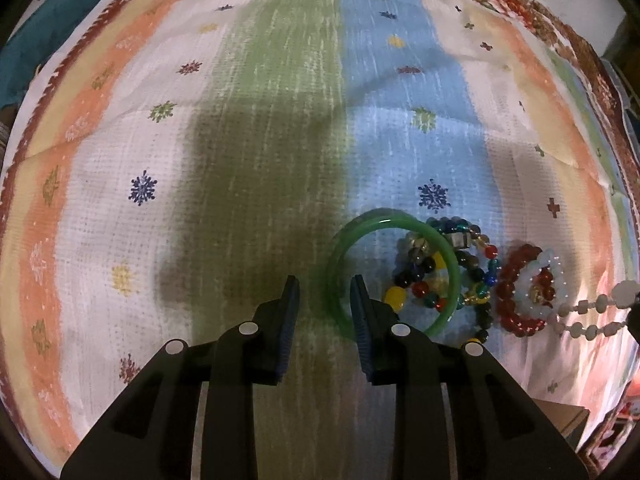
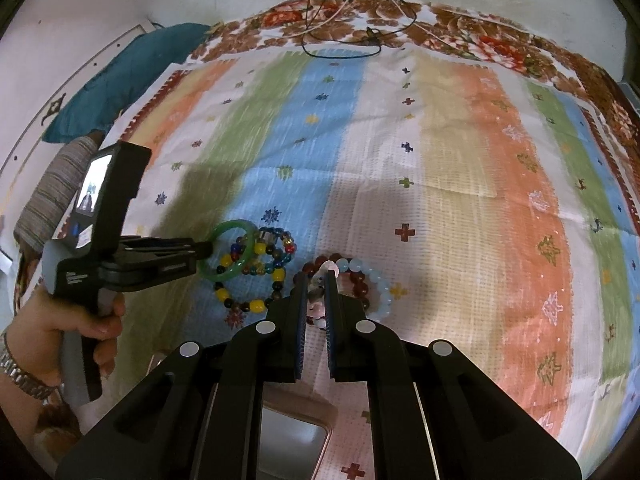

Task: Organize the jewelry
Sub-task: 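Lift green jade bangle with left tool while right tool holds pale blue bracelet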

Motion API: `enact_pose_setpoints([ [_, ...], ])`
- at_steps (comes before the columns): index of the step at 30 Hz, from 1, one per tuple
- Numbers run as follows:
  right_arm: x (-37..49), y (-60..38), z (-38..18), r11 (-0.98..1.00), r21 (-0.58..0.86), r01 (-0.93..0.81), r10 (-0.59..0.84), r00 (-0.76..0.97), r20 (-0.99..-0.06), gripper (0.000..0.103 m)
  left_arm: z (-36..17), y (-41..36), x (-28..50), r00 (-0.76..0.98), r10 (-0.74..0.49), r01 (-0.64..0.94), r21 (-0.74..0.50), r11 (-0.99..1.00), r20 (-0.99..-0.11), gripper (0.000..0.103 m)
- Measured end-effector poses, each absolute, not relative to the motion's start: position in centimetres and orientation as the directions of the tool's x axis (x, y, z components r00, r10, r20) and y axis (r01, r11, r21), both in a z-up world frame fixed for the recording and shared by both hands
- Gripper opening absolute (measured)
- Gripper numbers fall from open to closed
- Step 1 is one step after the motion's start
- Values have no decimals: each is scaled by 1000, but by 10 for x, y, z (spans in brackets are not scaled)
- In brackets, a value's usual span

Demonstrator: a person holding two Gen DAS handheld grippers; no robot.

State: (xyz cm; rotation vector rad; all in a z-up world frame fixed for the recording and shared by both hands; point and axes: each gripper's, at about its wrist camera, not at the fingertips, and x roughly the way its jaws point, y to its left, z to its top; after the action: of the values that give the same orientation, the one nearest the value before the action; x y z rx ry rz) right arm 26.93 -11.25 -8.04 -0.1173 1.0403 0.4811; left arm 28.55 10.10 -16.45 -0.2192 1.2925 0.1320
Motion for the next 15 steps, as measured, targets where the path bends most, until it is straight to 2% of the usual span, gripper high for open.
enact_pose_setpoints([
  [3, 269, -112, -81, 888, 129, -441, 327, 409, -852, 9, -167, 96, 288, 271, -1, -209, -60, 976, -962, 26],
  [5, 269, -111, -81, 887, 130, -444, 329, 408, -852, 9, -168, 96, 290, 272, 10, -218, -51, 975, -962, 19],
  [7, 269, -111, -81, 886, 132, -444, 331, 408, -851, 9, -168, 97, 291, 269, 0, -225, -63, 972, -963, 8],
  [15, 266, -113, -76, 887, 136, -441, 337, 416, -845, 9, -142, 96, 284, 312, -26, -220, -99, 970, -950, 7],
])
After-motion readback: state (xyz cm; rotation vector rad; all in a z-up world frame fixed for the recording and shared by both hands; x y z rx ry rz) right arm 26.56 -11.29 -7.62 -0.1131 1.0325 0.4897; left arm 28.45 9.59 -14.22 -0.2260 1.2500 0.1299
